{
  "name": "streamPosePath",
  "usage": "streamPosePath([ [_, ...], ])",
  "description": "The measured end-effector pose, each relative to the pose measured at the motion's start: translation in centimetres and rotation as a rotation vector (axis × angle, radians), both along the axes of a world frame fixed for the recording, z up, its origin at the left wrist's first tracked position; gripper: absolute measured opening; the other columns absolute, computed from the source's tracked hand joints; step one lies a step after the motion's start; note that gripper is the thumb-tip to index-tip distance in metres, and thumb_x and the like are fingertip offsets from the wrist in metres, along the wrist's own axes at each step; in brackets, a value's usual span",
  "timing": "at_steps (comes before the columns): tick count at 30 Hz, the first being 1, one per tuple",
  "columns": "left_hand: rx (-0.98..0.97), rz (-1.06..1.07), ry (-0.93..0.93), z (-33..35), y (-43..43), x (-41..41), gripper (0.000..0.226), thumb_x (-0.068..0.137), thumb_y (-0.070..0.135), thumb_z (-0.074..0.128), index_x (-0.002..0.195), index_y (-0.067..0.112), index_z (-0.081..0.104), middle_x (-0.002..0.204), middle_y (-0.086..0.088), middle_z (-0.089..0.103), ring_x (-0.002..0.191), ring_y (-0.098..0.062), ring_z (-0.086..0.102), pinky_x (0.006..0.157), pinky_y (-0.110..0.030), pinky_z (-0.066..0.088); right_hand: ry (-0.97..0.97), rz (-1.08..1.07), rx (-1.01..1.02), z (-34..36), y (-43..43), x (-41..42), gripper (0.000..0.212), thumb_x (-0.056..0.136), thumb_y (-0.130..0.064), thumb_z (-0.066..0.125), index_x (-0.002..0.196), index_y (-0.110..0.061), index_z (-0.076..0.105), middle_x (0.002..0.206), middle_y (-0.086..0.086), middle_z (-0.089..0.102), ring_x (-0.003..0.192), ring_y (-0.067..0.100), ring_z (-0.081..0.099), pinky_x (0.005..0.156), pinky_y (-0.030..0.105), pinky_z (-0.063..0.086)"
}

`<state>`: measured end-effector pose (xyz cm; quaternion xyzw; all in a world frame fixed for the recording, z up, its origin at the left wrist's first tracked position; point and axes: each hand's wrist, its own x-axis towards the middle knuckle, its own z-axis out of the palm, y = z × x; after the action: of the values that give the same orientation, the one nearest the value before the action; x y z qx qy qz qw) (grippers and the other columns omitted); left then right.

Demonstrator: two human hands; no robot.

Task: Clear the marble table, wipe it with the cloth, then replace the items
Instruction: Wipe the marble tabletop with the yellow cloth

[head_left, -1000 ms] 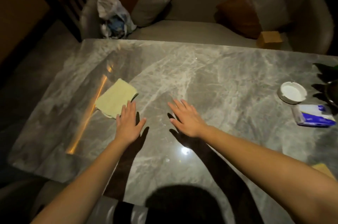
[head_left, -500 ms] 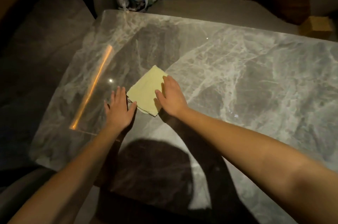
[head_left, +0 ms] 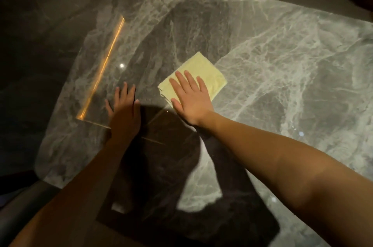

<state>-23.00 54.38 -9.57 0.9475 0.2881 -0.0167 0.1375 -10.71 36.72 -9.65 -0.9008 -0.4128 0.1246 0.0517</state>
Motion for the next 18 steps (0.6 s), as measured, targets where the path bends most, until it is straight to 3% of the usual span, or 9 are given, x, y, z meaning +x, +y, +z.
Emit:
streamPosePath([
  [7, 0.024, -0.004, -0.069, -1.3, -0.5, 0.1, 0.052, 0.098, 0.036, 0.015, 0.146, 0.022, 0.032, 0.156, 0.0, 0.026, 0.147, -0.022, 0.015, 0.116, -0.055, 0.006, -0.003, -0.025, 0.0, 0.1, 4.0, 2.1, 0.06, 0.1, -0.046, 0.021, 0.154, -0.021, 0.012, 0.163, 0.003, 0.002, 0.15, 0.023, -0.004, 0.118, 0.045, -0.005],
  [10, -0.049, 0.008, -0.168, -1.3, -0.3, 0.1, 0.054, 0.098, 0.035, 0.015, 0.145, 0.018, 0.035, 0.155, -0.002, 0.029, 0.146, -0.02, 0.017, 0.117, -0.053, 0.006, 0.002, 0.169, 0.054, 0.0, 3.6, -0.1, 0.058, 0.099, -0.045, 0.03, 0.152, -0.023, 0.023, 0.162, 0.003, 0.013, 0.15, 0.023, 0.007, 0.118, 0.043, -0.001],
  [14, -0.145, 0.032, -0.236, -0.9, -0.1, 0.2, 0.063, 0.093, 0.041, 0.012, 0.142, 0.014, 0.04, 0.152, -0.006, 0.034, 0.144, -0.02, 0.022, 0.118, -0.049, 0.005, 0.04, 0.455, 0.298, -0.8, 1.6, -6.6, 0.051, 0.091, -0.039, 0.038, 0.131, -0.015, 0.058, 0.143, 0.011, 0.051, 0.136, 0.032, 0.041, 0.111, 0.047, 0.016],
  [18, -0.157, 0.028, -0.201, -0.3, -0.4, 0.3, 0.065, 0.089, 0.042, 0.015, 0.143, 0.015, 0.039, 0.154, -0.007, 0.031, 0.145, -0.021, 0.02, 0.117, -0.05, 0.004, -0.002, 0.675, 0.264, -1.7, -2.2, -9.6, 0.052, 0.093, -0.039, 0.034, 0.137, -0.019, 0.053, 0.145, 0.006, 0.049, 0.139, 0.028, 0.039, 0.112, 0.049, 0.022],
])
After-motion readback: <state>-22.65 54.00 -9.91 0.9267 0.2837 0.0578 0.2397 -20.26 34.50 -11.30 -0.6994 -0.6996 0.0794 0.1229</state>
